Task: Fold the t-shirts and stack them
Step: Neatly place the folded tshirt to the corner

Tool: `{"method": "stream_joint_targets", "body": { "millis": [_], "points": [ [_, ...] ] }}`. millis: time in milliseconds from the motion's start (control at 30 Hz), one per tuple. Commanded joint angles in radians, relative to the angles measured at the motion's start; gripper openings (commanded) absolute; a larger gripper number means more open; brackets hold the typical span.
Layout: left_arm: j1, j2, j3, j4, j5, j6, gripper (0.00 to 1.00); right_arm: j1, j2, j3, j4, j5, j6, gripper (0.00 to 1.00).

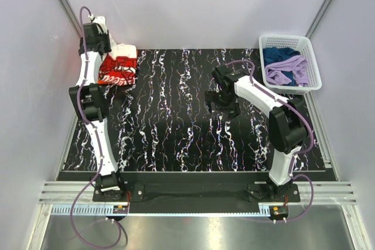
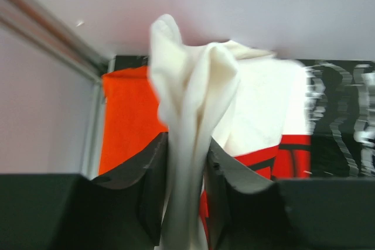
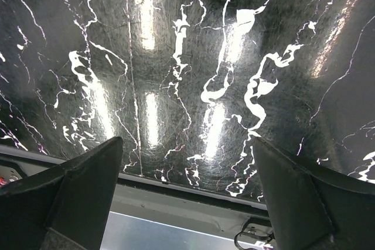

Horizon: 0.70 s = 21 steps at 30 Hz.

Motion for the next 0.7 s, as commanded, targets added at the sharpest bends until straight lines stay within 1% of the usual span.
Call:
{"method": "stream_joint_targets", "body": {
  "millis": [0, 33, 67, 133, 167, 200, 300, 367, 433, 467, 500, 567, 600, 667],
  "points": [
    [0.021, 0.053, 0.095, 0.095, -0.225, 0.033, 0.32, -0.007, 0.014, 0.043, -0.03, -0.026, 0.017, 1.0],
    [0.024, 0.049, 0.095, 0.11, -0.268, 0.03, 0.33, -0.007, 0.016, 0.045, -0.034, -0.026, 0.019, 1.0],
    [0.024, 0.04, 0.095, 0.168, -0.308, 0.039, 0.39, -0.007, 0.011, 0.039, -0.04, -0.025, 0.022, 1.0],
    [0.025, 0.018, 0.135, 0.184, -0.277, 0.023, 0.48, -0.006, -0.013, 0.02, -0.033, -0.026, 0.025, 1.0],
    [0.025, 0.006, 0.135, 0.199, -0.255, -0.011, 0.52, -0.006, -0.019, 0.003, -0.024, -0.028, 0.028, 1.0],
    [0.019, -0.003, 0.136, 0.199, -0.208, -0.022, 0.55, -0.006, -0.026, -0.004, -0.019, -0.032, 0.029, 1.0],
    [-0.013, -0.062, 0.103, 0.175, -0.203, -0.017, 0.61, -0.007, -0.039, -0.015, -0.001, -0.049, 0.032, 1.0],
    [-0.034, -0.112, 0.043, 0.153, -0.223, 0.009, 0.62, -0.007, -0.061, -0.023, 0.009, -0.051, 0.029, 1.0],
    [-0.039, -0.154, -0.004, 0.138, -0.217, -0.006, 0.61, -0.007, -0.094, -0.043, 0.022, -0.049, 0.031, 1.0],
    [-0.042, -0.178, -0.065, 0.129, -0.215, -0.023, 0.61, -0.007, -0.105, -0.067, 0.032, -0.049, 0.034, 1.0],
    [-0.042, -0.221, -0.093, 0.122, -0.203, -0.04, 0.6, -0.007, -0.113, -0.078, 0.035, -0.06, 0.037, 1.0],
    [-0.042, -0.261, -0.161, 0.087, -0.137, -0.103, 0.58, -0.007, -0.141, -0.115, 0.059, -0.086, 0.051, 1.0],
    [-0.042, -0.285, -0.175, 0.066, -0.105, -0.123, 0.54, -0.007, -0.15, -0.126, 0.07, -0.095, 0.054, 1.0],
    [-0.048, -0.306, -0.186, -0.004, -0.019, -0.213, 0.52, -0.007, -0.177, -0.15, 0.096, -0.11, 0.065, 1.0]
  ]
}}
